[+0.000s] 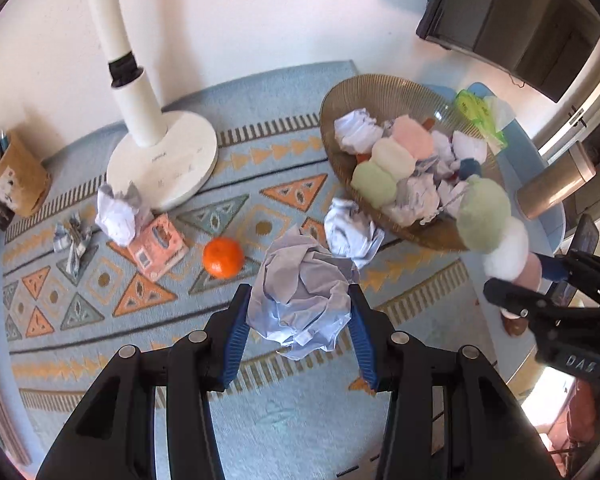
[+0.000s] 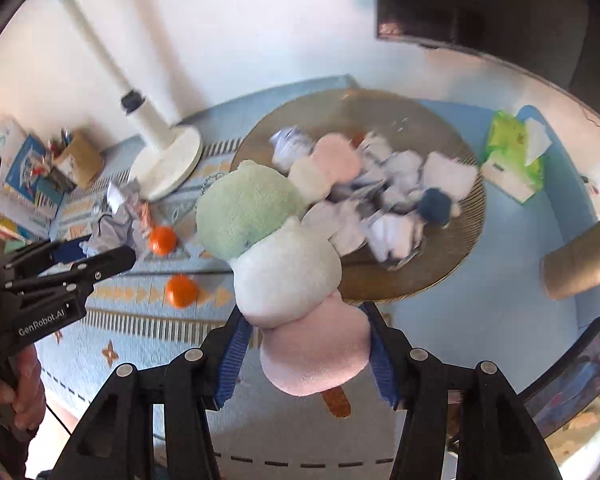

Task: Organize objects
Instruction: 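Carry the paper ball and dango plush to the woven tray and release, then grasp the plaid cloth bow with the left gripper while the right grasps a paper ball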

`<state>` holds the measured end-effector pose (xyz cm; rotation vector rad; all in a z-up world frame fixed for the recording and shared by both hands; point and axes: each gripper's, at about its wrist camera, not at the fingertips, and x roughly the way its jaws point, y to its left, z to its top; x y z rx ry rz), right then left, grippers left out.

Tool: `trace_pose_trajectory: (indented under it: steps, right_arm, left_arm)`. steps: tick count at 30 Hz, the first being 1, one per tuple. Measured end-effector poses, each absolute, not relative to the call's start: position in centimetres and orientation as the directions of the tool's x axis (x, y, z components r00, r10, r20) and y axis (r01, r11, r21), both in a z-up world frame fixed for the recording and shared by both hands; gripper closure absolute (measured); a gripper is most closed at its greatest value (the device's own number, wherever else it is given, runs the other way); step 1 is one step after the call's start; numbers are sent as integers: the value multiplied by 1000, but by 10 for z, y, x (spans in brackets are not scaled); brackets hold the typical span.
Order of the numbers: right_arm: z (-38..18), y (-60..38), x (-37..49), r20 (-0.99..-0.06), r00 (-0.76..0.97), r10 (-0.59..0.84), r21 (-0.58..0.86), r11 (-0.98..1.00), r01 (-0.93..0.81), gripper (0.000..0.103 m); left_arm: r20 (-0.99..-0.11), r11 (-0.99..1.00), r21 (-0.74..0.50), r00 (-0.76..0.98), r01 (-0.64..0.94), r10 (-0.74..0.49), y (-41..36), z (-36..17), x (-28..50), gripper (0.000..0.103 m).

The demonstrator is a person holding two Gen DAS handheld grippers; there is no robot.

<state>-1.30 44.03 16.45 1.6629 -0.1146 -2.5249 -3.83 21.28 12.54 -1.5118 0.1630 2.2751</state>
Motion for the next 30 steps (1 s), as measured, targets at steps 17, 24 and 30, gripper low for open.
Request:
trace_pose_trajectory:
  steps: [17, 24, 30]
  right_arm:
    - [159, 516, -107, -898, -415, -148, 245, -950, -193, 32]
    - [143, 519, -86, -914, -375, -156, 249, -944, -215, 32]
    - [151, 493, -67, -907, -378, -185, 258, -954, -151, 32]
  left_arm:
    - [-833, -800, -126, -375, -587, 406, 333, 173, -122, 29]
    - [-869, -840, -242, -277, -486, 411, 292, 144, -115, 25]
    - [-880, -915, -278, -303, -293, 365, 210, 126, -83, 25]
